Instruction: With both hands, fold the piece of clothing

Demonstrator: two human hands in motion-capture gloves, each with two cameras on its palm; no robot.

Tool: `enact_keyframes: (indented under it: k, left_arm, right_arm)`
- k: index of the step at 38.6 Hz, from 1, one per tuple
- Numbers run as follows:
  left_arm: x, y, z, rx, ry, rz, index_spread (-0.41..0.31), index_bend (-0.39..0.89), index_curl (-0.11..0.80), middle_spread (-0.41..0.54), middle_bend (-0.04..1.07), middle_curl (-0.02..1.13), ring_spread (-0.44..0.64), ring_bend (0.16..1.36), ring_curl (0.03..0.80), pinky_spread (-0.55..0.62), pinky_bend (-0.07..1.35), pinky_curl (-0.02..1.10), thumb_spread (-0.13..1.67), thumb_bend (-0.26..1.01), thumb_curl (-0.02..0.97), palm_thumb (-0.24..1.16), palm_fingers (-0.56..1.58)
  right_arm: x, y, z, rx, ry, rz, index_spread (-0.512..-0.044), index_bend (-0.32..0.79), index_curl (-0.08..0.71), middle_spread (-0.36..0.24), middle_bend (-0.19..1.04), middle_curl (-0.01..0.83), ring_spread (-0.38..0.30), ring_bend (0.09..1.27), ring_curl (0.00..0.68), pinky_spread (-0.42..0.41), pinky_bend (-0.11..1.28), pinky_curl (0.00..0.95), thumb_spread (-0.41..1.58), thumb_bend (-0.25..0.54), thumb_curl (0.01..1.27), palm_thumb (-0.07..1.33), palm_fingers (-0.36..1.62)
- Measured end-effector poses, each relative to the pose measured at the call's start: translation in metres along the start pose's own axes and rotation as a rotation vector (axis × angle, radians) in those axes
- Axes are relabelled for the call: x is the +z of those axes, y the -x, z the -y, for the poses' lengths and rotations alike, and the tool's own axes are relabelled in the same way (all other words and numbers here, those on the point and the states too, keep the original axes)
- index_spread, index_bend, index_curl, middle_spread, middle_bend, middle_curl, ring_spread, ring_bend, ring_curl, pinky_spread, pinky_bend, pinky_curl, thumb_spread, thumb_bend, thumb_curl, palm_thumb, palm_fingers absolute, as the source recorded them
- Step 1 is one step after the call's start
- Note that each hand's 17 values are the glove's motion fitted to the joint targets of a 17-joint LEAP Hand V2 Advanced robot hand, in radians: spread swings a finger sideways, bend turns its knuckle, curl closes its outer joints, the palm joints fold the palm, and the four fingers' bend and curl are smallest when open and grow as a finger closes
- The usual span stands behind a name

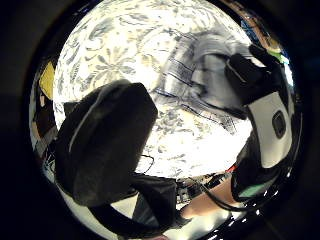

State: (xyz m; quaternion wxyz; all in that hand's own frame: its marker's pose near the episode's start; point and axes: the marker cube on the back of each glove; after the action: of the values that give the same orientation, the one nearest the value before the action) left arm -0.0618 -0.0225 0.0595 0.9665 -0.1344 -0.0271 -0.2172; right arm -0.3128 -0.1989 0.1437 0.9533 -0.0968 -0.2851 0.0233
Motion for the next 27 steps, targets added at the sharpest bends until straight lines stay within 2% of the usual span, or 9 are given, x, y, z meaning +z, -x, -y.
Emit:
enact_keyframes:
  k: [2,3,6,11,13,16,19,23,27]
  left_arm:
    - [0.001,0.009,0.000,-0.018,0.005,-0.001,-0.036,0.13,0.134,0.346,0.17,0.22,0.49,0.60,0.263,0.41,0.66,0.32,1.12,-0.01,0.214,0.02,-0.09]
    - [0.002,0.012,0.000,-0.029,0.007,-0.005,-0.035,0.12,0.135,0.346,0.16,0.22,0.49,0.60,0.263,0.41,0.66,0.32,1.12,-0.01,0.214,0.02,-0.09]
    - [0.003,0.019,-0.001,-0.042,0.024,-0.025,-0.034,0.12,0.143,0.346,0.17,0.22,0.49,0.60,0.260,0.41,0.66,0.32,1.14,-0.01,0.216,0.04,-0.08]
    - [-0.003,0.020,0.002,-0.035,-0.033,-0.042,-0.044,0.09,0.136,0.352,0.17,0.22,0.49,0.62,0.264,0.41,0.67,0.33,1.18,0.00,0.215,0.06,-0.10]
    - [-0.006,0.018,0.002,-0.035,-0.057,-0.049,-0.046,0.08,0.134,0.353,0.17,0.22,0.49,0.62,0.266,0.41,0.67,0.33,1.19,-0.01,0.214,0.07,-0.10]
    - [-0.010,0.012,0.000,-0.036,-0.078,-0.054,-0.047,0.08,0.130,0.355,0.17,0.23,0.49,0.63,0.267,0.41,0.67,0.33,1.21,-0.01,0.215,0.08,-0.11]
    - [-0.013,0.007,-0.003,-0.030,-0.094,-0.043,-0.049,0.08,0.128,0.357,0.17,0.23,0.48,0.64,0.270,0.41,0.67,0.33,1.22,-0.01,0.213,0.08,-0.11]
    - [-0.014,0.002,-0.013,-0.028,-0.092,-0.014,-0.050,0.08,0.125,0.358,0.17,0.23,0.48,0.65,0.271,0.41,0.67,0.33,1.23,-0.01,0.211,0.09,-0.11]
    - [-0.018,-0.005,-0.023,0.025,-0.108,0.019,-0.044,0.08,0.123,0.359,0.17,0.23,0.47,0.66,0.274,0.41,0.67,0.33,1.24,-0.01,0.209,0.09,-0.11]
  right_arm:
    - [0.001,0.009,0.005,-0.087,-0.058,0.097,-0.236,0.01,0.166,-0.142,0.43,0.482,-0.215,0.82,0.454,-0.330,0.83,0.436,0.86,-0.031,0.43,1.03,1.01]
    - [-0.001,0.014,0.004,-0.127,-0.059,0.152,-0.235,0.00,0.160,-0.145,0.45,0.488,-0.219,0.85,0.463,-0.342,0.81,0.427,0.87,-0.029,0.43,1.03,1.06]
    - [-0.022,0.025,-0.010,-0.179,-0.036,0.334,-0.231,0.03,0.154,-0.119,0.37,0.464,-0.198,0.76,0.436,-0.307,0.83,0.430,0.91,-0.020,0.43,1.03,0.95]
    - [-0.113,0.047,-0.056,-0.544,-0.065,0.617,-0.209,0.11,0.175,-0.086,0.34,0.453,-0.155,0.68,0.414,-0.187,0.71,0.399,1.00,-0.003,0.43,1.04,0.89]
    - [-0.150,0.047,-0.068,-0.512,-0.171,0.560,-0.204,0.12,0.182,-0.079,0.34,0.450,-0.146,0.66,0.402,-0.161,0.68,0.385,1.02,-0.007,0.43,1.04,0.91]
    - [-0.188,0.027,-0.060,-0.348,-0.339,0.368,-0.199,0.11,0.189,-0.069,0.33,0.448,-0.137,0.63,0.390,-0.134,0.64,0.365,1.04,-0.009,0.43,1.04,0.94]
    - [-0.210,0.008,-0.048,-0.287,-0.406,0.265,-0.196,0.10,0.195,-0.062,0.32,0.446,-0.132,0.62,0.387,-0.117,0.62,0.357,1.06,-0.010,0.44,1.04,0.95]
    - [-0.235,-0.009,-0.069,-0.290,-0.506,0.139,-0.194,0.09,0.198,-0.061,0.30,0.444,-0.128,0.60,0.387,-0.107,0.60,0.351,1.08,-0.011,0.44,1.04,0.96]
    - [-0.239,-0.031,-0.076,-0.286,-0.546,0.075,-0.205,0.10,0.202,-0.065,0.29,0.442,-0.125,0.58,0.385,-0.100,0.57,0.346,1.09,-0.018,0.45,1.02,0.99]
